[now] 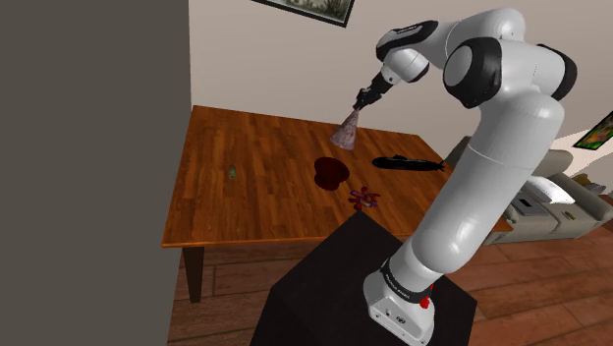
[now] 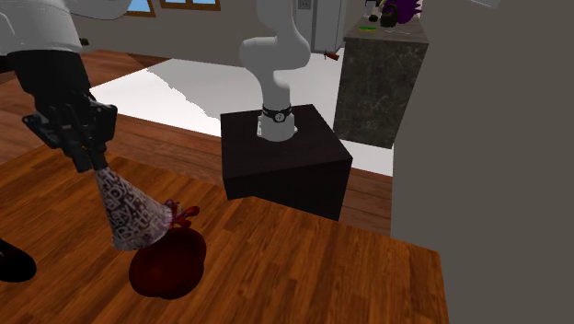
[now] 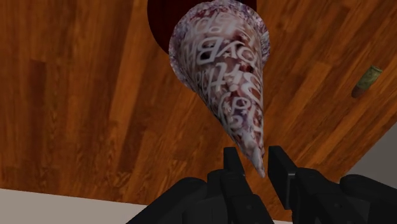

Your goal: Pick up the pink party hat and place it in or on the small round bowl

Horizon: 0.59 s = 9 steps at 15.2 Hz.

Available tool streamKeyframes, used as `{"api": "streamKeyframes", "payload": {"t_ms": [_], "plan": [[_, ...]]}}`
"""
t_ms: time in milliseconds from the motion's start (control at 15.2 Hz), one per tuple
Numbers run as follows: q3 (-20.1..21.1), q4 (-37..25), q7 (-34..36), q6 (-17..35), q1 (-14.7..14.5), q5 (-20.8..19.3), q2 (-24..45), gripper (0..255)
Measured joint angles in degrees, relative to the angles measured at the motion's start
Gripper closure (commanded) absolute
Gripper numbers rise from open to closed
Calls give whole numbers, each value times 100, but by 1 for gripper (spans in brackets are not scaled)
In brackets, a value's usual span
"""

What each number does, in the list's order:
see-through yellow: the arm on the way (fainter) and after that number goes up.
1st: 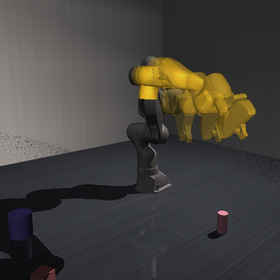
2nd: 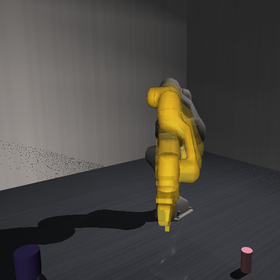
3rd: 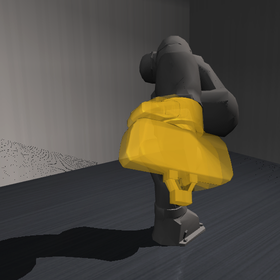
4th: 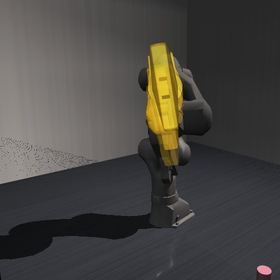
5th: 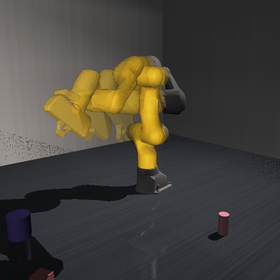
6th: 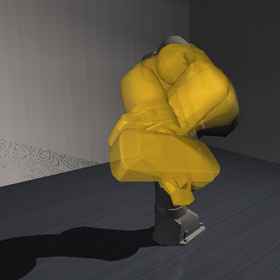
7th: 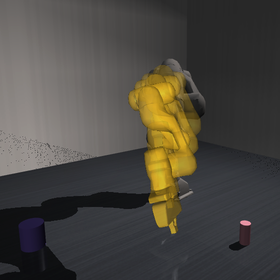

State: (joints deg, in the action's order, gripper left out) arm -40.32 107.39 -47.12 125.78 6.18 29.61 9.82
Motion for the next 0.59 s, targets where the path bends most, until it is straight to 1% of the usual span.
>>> {"api": "streamKeyframes", "payload": {"t_ms": [594], "plan": [[114, 359, -415, 491, 76, 434, 286, 255]]}}
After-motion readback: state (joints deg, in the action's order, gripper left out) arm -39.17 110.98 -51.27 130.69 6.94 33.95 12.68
